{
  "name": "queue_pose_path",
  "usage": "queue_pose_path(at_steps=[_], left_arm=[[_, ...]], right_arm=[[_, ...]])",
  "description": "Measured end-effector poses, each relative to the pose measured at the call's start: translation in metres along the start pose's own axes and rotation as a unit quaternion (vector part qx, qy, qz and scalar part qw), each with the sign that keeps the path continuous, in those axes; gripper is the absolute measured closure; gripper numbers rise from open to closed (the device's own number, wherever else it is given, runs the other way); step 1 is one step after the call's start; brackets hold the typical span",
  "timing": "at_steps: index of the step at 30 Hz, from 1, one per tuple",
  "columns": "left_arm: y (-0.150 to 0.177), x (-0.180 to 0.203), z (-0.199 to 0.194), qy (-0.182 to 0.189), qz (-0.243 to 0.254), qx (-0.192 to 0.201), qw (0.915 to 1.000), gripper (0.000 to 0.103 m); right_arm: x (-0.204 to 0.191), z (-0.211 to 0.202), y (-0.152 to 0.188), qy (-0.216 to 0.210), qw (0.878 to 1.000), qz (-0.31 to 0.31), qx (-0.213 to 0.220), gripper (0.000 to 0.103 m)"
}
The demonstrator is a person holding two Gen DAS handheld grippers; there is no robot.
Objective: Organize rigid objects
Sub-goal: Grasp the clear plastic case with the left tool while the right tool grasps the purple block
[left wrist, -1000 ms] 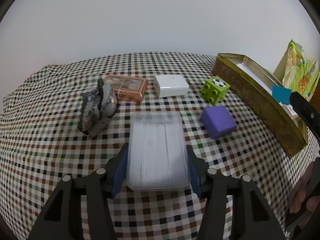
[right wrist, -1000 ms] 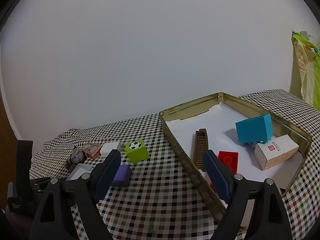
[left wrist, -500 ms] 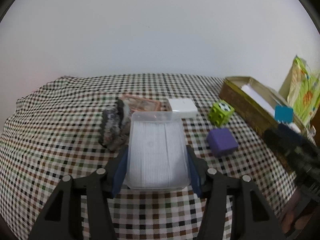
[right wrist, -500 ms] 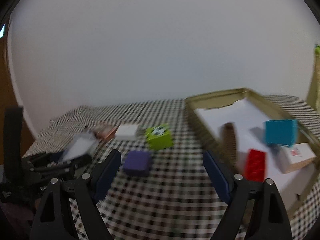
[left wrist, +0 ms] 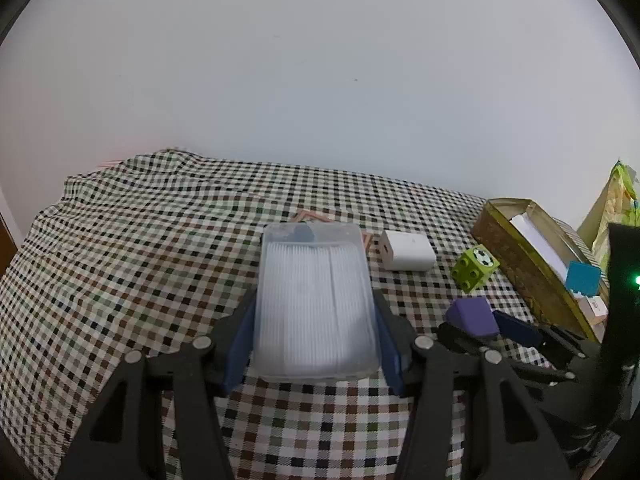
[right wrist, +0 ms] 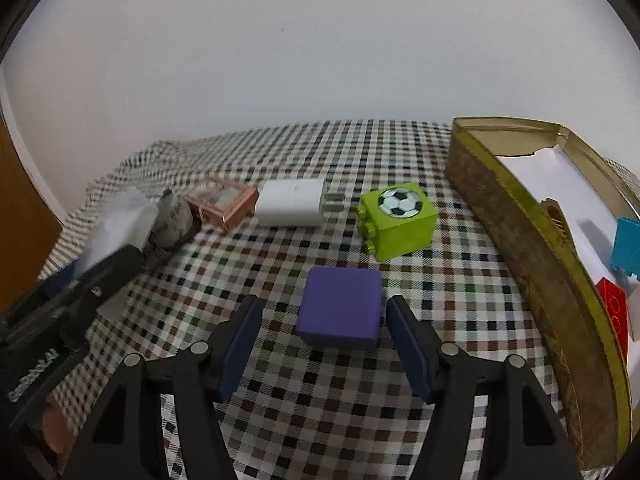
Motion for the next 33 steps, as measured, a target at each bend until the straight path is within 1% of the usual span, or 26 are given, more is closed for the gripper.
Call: queue_pose_path(at_steps=[4, 6, 7, 9, 14, 16, 18, 21, 23, 26, 30, 31, 33], left_arm=[[0.001, 0.006, 0.005, -0.004, 0.005, -0.004, 1.0000, 0.049], [0.002, 0.007, 0.006, -0.013, 0.011, -0.001, 0.9999, 0.049], [0.002, 0.007, 0.007, -0.014, 0.013, -0.001, 0.9998, 0.049], [0.002, 0.006, 0.007, -0.015, 0.013, -0.001, 0.9998, 0.049], [0.002, 0.007, 0.009, -0.014, 0.015, -0.006, 0.9998, 0.049], [0.002, 0.008, 0.009, -0.013, 0.017, -0.005, 0.9998, 0.049], [0.002, 0.009, 0.008, -0.010, 0.018, -0.002, 0.9998, 0.049], [0.002, 0.011, 0.007, -0.006, 0.017, -0.001, 0.9998, 0.049], [0.001, 0.011, 0.008, -0.006, 0.015, -0.002, 0.9999, 0.049], [0.001, 0.010, 0.006, -0.001, 0.011, 0.003, 0.9999, 0.049], [-0.001, 0.010, 0.000, 0.007, 0.004, 0.016, 0.9998, 0.049], [-0.001, 0.010, -0.001, 0.008, 0.002, 0.018, 0.9998, 0.049], [-0.001, 0.010, -0.003, 0.013, 0.000, 0.024, 0.9996, 0.049]], right_arm=[[-0.012, 0.005, 0.001, 0.031, 0.999, -0.029, -0.015, 0.037], [-0.014, 0.003, 0.003, 0.032, 0.999, -0.032, -0.013, 0.048], [-0.013, 0.002, 0.003, 0.029, 0.999, -0.028, -0.010, 0.056], [-0.008, -0.001, 0.004, 0.021, 1.000, -0.016, -0.007, 0.059], [0.000, -0.006, 0.008, -0.004, 1.000, 0.002, -0.002, 0.060], [0.005, -0.010, 0.009, -0.023, 1.000, 0.014, 0.004, 0.060], [0.009, -0.016, 0.011, -0.048, 0.998, 0.022, 0.019, 0.060], [0.009, -0.032, 0.014, -0.063, 0.996, 0.021, 0.055, 0.060], [0.005, -0.040, 0.013, -0.059, 0.995, 0.010, 0.075, 0.060], [0.000, -0.050, 0.015, -0.051, 0.994, -0.003, 0.093, 0.060], [-0.004, -0.065, 0.019, -0.030, 0.992, -0.021, 0.124, 0.060], [0.005, -0.061, 0.006, -0.028, 0.991, -0.024, 0.129, 0.060], [0.011, -0.069, 0.008, -0.025, 0.988, -0.029, 0.147, 0.060]])
Point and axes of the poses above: each gripper's, at about its wrist camera, not at the fingertips, and z roughly the way its jaws point, x to its right, y to its underside, the point moved 1 cm from there along z, roughly the way its jaws point, and after that the axes turned 2 degrees about -z, right-handed, at the moved point
